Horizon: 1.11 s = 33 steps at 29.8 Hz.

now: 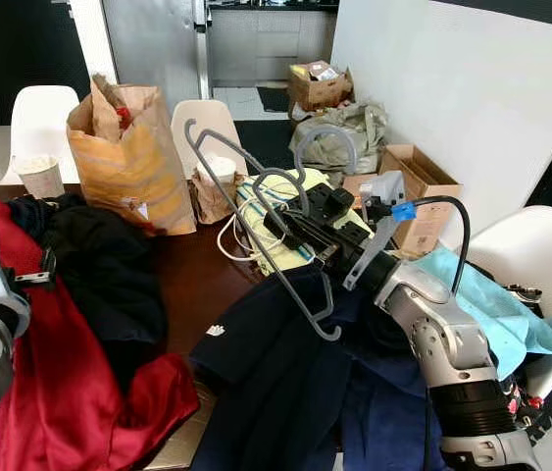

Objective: Hang hanger

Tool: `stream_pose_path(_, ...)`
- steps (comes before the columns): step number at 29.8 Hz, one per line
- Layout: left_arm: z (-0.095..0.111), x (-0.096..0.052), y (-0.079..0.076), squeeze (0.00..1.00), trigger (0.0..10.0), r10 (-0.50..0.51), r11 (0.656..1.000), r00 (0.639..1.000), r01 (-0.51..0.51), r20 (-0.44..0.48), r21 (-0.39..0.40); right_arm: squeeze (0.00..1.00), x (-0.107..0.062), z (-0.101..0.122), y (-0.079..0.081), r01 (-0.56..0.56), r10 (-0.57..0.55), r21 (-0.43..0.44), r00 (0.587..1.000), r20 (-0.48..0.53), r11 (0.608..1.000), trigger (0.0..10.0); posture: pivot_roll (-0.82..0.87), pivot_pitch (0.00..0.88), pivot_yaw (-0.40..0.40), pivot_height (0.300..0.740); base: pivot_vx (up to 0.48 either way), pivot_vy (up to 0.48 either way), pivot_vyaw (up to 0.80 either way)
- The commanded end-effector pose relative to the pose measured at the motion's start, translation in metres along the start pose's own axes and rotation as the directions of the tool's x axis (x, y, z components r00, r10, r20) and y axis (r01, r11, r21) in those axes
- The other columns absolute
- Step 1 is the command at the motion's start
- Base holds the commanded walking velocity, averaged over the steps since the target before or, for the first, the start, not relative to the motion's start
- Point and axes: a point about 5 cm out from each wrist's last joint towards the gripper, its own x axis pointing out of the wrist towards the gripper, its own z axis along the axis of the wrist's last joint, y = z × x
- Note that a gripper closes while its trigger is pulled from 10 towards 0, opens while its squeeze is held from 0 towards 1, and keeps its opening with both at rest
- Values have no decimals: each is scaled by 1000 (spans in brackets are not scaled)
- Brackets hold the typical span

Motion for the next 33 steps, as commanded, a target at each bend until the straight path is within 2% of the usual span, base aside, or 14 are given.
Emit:
stream_pose_path(1, -8, 0, -3, 0, 10000, -15, 1000, 999, 15, -35, 11, 0, -1, 1, 0, 4, -4, -16, 1000, -6, 1000, 10000, 26, 0, -30, 740, 0, 0, 0)
stream_pose_path(6, 7, 0, -18, 0, 10000, -101, 995, 994, 101, 45, 6, 0, -1, 1, -1, 6, -6, -20, 1000, -7, 1000, 10000, 25, 0, -29, 740, 0, 0, 0)
stream_pose_path(10, 9, -2, -23, 0, 10000, -124, 992, 991, 123, 48, 23, 0, -1, 1, 0, 7, -7, -21, 1000, -8, 1000, 10000, 25, 0, -28, 740, 0, 0, 0)
stream_pose_path(13, 9, -6, -31, 0, 10000, -156, 985, 987, 153, 38, 84, 0, -1, 0, 0, 9, -9, -22, 1000, -11, 1000, 10000, 28, 0, -26, 740, 0, 0, 0)
stream_pose_path(23, 4, -14, -40, 0, 10000, -191, 972, 982, 190, -6, 140, 0, -1, -1, -1, 11, -11, -24, 1000, -18, 1000, 10000, 32, 0, -27, 740, 0, 0, 0)
stream_pose_path(26, 2, -19, -45, 0, 10000, -218, 958, 975, 221, -38, 184, 0, -1, -2, -1, 9, -10, -26, 1000, -24, 1000, 10000, 35, 0, -27, 740, 0, 0, 0)
stream_pose_path(27, 2, -19, -45, 0, 10000, -218, 958, 975, 221, -38, 184, 0, -1, -2, -1, 9, -10, -26, 1000, -24, 1000, 10000, 35, 0, -27, 740, 0, 0, 0)
stream_pose_path(29, 2, -26, -46, 0, 10000, -234, 939, 970, 245, -72, 242, 0, -1, -3, -1, 8, -9, -29, 999, -30, 1000, 10000, 35, 0, -26, 740, 0, 0, 0)
stream_pose_path(33, 3, -31, -42, 0, 10000, -223, 932, 971, 240, -91, 272, 0, -1, -4, -2, 9, -10, -31, 999, -32, 999, 10000, 35, 0, -23, 740, 0, 0, 0)
